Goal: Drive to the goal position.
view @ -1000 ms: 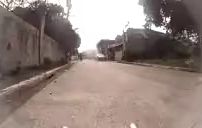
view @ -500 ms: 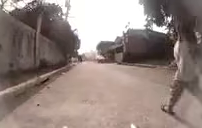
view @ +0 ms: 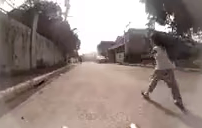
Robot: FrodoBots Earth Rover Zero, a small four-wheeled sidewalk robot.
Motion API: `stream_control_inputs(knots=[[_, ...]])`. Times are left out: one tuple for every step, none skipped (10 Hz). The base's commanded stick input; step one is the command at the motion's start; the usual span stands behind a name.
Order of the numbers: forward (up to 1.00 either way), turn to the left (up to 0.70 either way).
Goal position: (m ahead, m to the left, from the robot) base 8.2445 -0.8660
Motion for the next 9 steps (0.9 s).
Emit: stream_control_inputs(knots=[[0.7, 0.01], [0.7, 0.01], [0.7, 0.01], [0.7, 0.01], [0.7, 0.01], [0.7, 0.01], [0.7, 0.01], [0.7, 0.01], [0.7, 0.01]])
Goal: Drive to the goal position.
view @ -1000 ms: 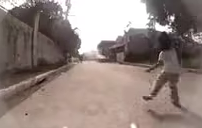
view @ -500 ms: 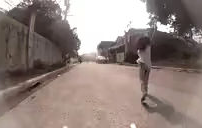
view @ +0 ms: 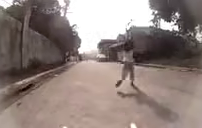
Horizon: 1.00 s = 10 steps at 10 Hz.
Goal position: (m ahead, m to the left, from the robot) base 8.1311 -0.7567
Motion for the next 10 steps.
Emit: stream_control_inputs(knots=[[0.7, 0.01], [0.7, 0.01], [0.7, 0.01], [0.7, 0.01], [0.7, 0.01], [0.7, 0.01], [0.7, 0.01], [0.7, 0.01], [0.7, 0.01], [0.7, 0.01]])
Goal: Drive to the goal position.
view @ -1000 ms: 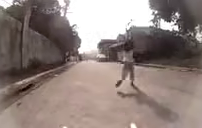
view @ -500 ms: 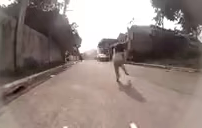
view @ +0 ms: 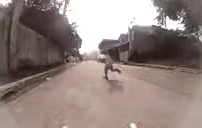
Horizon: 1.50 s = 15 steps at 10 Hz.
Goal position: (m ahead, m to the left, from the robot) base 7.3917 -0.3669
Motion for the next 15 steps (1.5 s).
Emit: stream_control_inputs(knots=[[0.7, 0.01], [0.7, 0.01], [0.7, 0.01], [0.7, 0.01], [0.7, 0.01], [0.7, 0.01], [0.7, 0.01], [0.7, 0.01], [0.7, 0.01], [0.7, 0.01], [0.7, 0.01], [0.7, 0.01], [0.7, 0.01], [0.7, 0.01], [0.7, 0.01]])
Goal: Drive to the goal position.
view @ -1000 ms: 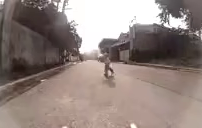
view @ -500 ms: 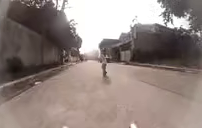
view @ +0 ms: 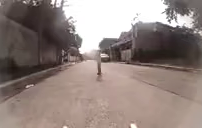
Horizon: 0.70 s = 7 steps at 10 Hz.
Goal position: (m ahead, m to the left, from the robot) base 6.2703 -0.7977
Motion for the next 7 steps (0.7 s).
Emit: stream_control_inputs(knots=[[0.7, 0.01], [0.7, 0.01], [0.7, 0.01], [0.7, 0.01], [0.7, 0.01], [0.7, 0.01], [0.7, 0.01]])
